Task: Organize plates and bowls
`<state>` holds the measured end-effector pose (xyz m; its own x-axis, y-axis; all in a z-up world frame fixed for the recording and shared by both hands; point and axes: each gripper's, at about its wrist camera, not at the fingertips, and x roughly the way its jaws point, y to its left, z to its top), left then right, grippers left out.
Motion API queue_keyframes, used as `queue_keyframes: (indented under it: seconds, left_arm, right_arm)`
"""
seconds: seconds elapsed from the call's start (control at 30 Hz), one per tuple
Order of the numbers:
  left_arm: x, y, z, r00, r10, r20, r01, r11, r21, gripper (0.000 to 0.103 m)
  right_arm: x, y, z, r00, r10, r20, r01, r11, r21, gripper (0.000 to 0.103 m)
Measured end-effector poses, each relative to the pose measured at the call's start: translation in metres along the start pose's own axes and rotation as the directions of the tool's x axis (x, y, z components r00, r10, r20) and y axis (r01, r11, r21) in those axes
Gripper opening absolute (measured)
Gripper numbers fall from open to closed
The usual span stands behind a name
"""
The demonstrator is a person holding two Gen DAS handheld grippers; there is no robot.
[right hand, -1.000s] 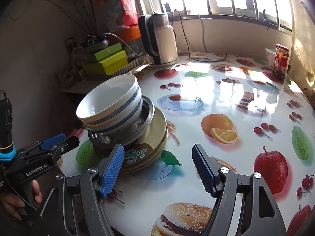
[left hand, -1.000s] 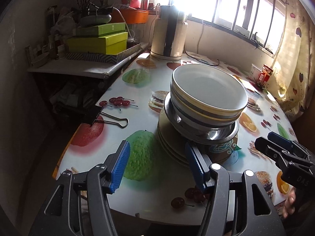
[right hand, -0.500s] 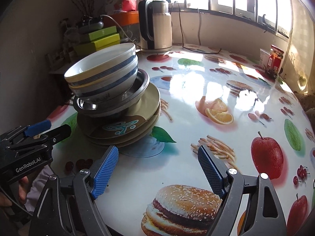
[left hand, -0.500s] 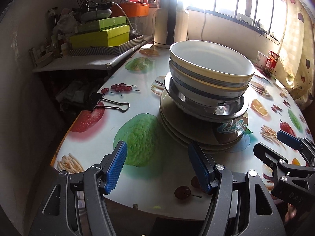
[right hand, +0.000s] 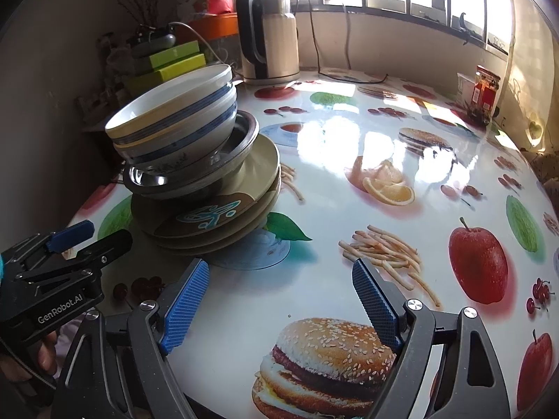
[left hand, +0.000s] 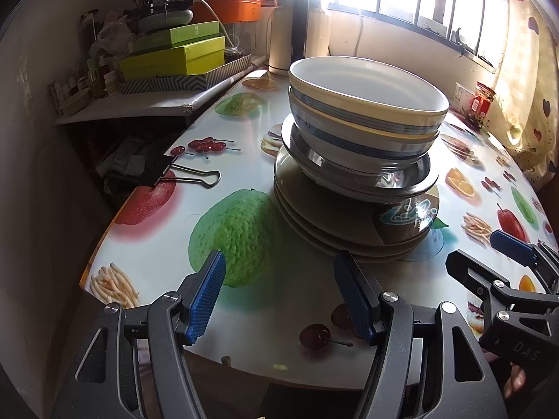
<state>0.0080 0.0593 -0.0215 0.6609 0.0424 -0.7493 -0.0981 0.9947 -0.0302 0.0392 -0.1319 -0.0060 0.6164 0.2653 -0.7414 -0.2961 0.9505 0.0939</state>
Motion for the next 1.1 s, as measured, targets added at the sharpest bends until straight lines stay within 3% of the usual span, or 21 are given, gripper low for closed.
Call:
queue_keyframes:
  seconds: [0.5,1.1]
  left_arm:
    - [0.018,-0.002,-0.005,0.997,0.001,-0.072,-0.001,1.0,0.002,0.065]
    - [0.021,-0.005,-0.005,0.998,0.016,-0.068,-0.015,1.0,0.016,0.065]
  right_arm:
    - [0.016,-0.002,-0.004,0.998,-0.015,-0.061,0.016,1.0,0.018,0.085]
    - [0.026,0.004,-0.007,0.993,-0.086,-0.083,0.084,0.996,-0.022,0.094]
